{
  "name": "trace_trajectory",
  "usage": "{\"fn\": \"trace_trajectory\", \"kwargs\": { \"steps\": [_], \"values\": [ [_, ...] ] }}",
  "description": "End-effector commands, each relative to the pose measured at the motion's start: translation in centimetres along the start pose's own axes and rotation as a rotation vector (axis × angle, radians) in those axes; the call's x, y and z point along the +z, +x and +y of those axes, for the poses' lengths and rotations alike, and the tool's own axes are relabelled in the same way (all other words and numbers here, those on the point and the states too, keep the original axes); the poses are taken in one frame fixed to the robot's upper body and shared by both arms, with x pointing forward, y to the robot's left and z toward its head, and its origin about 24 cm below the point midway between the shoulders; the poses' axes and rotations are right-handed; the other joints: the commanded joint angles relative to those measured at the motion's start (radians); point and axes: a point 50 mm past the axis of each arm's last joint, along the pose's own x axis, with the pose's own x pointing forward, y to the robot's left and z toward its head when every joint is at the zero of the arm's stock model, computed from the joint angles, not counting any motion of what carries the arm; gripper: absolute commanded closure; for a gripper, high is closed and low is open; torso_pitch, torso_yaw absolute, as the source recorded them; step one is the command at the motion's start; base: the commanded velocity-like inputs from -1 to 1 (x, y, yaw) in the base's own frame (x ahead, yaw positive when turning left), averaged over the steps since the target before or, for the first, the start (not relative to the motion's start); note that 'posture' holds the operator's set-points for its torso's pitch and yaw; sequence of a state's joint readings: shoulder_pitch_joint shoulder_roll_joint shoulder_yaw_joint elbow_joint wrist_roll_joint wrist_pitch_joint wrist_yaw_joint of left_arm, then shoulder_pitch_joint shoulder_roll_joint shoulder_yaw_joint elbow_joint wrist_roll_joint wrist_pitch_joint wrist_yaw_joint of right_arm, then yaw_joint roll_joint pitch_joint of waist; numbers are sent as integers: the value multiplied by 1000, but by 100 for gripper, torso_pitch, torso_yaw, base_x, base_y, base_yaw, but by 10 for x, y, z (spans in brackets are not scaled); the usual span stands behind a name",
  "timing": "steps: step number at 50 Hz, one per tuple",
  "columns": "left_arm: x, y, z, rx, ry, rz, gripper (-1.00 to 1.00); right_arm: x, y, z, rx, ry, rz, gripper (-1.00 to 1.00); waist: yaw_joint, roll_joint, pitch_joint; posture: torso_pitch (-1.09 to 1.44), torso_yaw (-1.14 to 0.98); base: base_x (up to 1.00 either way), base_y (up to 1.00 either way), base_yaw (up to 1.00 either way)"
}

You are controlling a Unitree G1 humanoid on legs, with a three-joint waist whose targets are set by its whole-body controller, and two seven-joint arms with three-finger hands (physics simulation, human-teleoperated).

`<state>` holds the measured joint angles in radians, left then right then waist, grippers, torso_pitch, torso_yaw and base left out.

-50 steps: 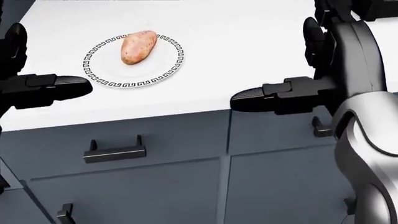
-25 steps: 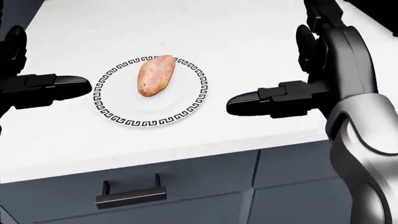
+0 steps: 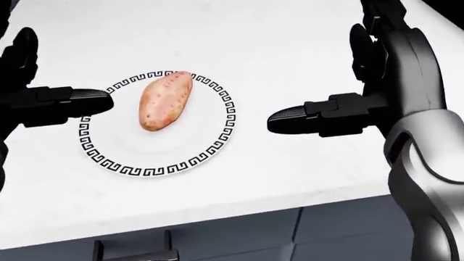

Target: Place the sweet potato on the rack of the oven.

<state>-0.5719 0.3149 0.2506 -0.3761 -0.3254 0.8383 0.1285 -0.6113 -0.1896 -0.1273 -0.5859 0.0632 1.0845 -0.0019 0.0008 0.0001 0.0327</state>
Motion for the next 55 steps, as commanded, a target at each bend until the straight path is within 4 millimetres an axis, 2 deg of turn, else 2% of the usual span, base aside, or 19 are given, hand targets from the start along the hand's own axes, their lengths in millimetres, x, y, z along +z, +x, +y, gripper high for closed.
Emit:
{"fn": "trace_trajectory", "kwargs": {
  "steps": [1,2,3,4,6,8,10,12,13,15,16,17,22,24,33,38,43,49,55],
  "values": [
    [19,-2,-1,-7,2,-93,-100,15,-2,-2,-18,-10,-83,-100,-1,4,-25,0,0,0,0,0],
    [18,-2,0,-7,2,-93,-100,15,-2,-2,-19,-12,-84,-100,-1,4,-25,0,0,0,0,0],
    [18,-1,0,-8,2,-92,-100,16,-2,-1,-17,-14,-85,-100,6,11,-38,0,0,0,0,18],
    [20,-1,1,-7,1,-93,-100,17,-2,0,-17,-11,-88,-100,21,10,-29,0,0,0,0,83],
    [19,-1,2,-4,3,-92,-100,17,-2,0,-17,-12,-88,-100,18,9,-19,0,0,0,0,91],
    [20,-1,3,-3,1,-93,-100,17,-3,0,-19,-13,-85,-100,21,26,-8,0,0,0,0,92],
    [19,-1,3,-3,3,-92,-100,16,-2,0,-19,-13,-83,-100,30,28,-15,0,0,0,0,92],
    [19,-2,3,-3,2,-92,-100,15,-2,-1,-22,-14,-82,-100,35,6,-13,0,0,0,0,91],
    [19,-2,2,-3,2,-92,-100,15,-2,-1,-26,-17,-81,-100,19,-8,-6,0,0,0,0,27],
    [17,-2,2,-4,3,-91,-100,14,-2,-1,-27,-26,-73,-100,24,-31,7,0,0,0,0,0],
    [16,-2,2,-4,4,-90,-100,13,-2,-2,-30,-30,-72,-100,21,-61,-1,0,0,0,0,0],
    [16,-2,1,-5,4,-90,-100,14,-2,-2,-33,-33,-69,-100,21,-42,0,0,0,0,0,0],
    [16,-1,-2,-17,2,-96,-100,17,-2,5,-12,-61,-77,-100,10,7,-5,0,0,0,0,0],
    [19,-1,-1,-21,-3,-101,-100,16,0,8,-5,-71,-72,-100,5,15,-8,0,0,0,0,0],
    [25,-2,-1,-34,-14,-113,-100,32,24,25,66,-130,-73,-100,0,28,-20,0,0,0,0,0],
    [21,-1,2,-33,-13,-110,-100,34,44,40,114,-134,-71,-100,-2,31,-23,0,0,0,0,0],
    [20,-2,4,-37,-13,-112,-100,58,53,46,140,-138,-103,-100,-2,34,-29,0,0,0,0,0],
    [22,-11,6,-34,-21,-117,-100,62,72,55,177,-160,-115,-100,-3,38,-27,0,0,0,0,0],
    [31,-8,0,-37,-22,-120,-100,63,95,62,223,-223,-88,-100,-6,40,-32,0,0,0,0,0]
  ]
}}
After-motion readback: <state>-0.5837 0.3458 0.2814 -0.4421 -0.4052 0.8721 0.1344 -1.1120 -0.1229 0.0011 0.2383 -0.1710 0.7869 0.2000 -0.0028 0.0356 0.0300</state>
